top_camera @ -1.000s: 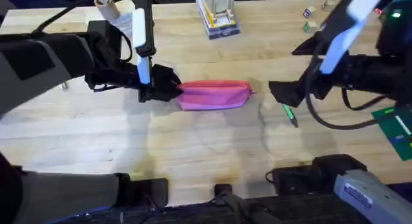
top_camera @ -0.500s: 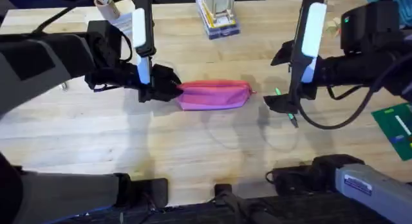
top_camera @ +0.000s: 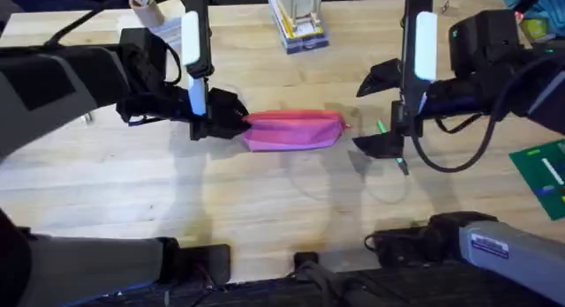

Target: Unzip the bag, pick up the pens from the table one at a time and place them inside, then zip the bag closed.

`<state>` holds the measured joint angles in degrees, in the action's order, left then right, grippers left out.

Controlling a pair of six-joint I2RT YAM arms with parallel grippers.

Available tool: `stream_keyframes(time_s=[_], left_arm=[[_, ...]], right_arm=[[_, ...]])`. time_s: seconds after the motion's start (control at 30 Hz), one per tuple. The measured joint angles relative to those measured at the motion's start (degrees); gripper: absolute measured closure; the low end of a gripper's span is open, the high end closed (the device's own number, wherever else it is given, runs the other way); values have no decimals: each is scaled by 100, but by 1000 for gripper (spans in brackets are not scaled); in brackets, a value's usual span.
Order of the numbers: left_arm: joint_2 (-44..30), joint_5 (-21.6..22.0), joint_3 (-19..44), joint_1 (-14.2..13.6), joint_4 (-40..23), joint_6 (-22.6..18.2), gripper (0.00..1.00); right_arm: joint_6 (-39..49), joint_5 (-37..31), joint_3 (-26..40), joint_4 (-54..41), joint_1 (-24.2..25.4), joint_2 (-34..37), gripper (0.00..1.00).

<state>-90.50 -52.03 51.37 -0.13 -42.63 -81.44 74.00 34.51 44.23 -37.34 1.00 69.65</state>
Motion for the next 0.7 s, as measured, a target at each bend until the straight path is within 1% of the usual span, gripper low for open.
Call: stream_keyframes(time_s=[0.57,0.7], left_arm=[[0,0,0,-2,2,-1,958],[0,0,0,-2,2,-1,958]], right_arm=[[20,327,2,0,-36,11,11],[20,324,4,7,-36,232,9]])
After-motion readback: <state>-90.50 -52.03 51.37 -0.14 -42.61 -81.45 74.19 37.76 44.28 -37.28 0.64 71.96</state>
